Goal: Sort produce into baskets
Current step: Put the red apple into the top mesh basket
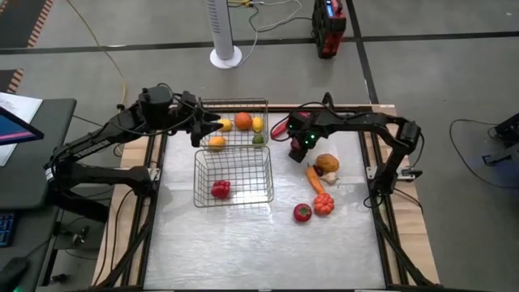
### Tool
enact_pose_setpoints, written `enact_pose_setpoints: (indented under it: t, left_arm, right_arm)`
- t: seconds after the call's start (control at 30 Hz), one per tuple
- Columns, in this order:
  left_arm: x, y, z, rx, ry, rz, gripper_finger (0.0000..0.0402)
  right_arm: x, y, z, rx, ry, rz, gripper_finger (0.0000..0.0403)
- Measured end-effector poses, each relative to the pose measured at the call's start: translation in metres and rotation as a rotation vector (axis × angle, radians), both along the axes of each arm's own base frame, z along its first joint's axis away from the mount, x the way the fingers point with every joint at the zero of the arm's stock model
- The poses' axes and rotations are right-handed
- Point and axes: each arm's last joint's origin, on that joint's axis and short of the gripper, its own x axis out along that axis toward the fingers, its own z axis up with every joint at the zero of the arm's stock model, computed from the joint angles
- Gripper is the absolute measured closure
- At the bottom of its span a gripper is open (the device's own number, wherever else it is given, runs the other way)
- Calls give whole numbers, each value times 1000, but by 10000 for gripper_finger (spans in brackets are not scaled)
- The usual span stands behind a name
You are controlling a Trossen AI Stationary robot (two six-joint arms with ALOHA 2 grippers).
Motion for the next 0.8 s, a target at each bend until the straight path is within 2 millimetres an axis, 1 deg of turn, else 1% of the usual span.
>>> enact_pose_setpoints:
  t: [0.07,0.2,0.37,0.47,0.57,0.67,0.73,0.8]
  left_arm:
    - [0,0,-1,-4,8,0,219]
    - [0,0,-1,-8,3,2,219]
    - [0,0,-1,-5,5,12,219]
    - [0,0,-1,-14,3,17,219]
    - [0,1,0,-18,-2,25,219]
    - [1,2,2,-10,-20,54,219]
    - [1,3,3,2,-29,88,219]
    - [1,4,3,7,-27,125,219]
  right_arm:
    - [-1,1,8,-2,-8,-8,53]
    - [0,3,39,-34,-74,-4,54]
    - [5,16,73,-74,-189,37,54]
    - [12,27,94,-95,-323,64,54]
    - [20,39,109,-116,-462,89,54]
    - [32,46,125,-145,-646,79,54]
    - [43,48,132,-171,-767,79,54]
    - [55,49,134,-201,-863,86,54]
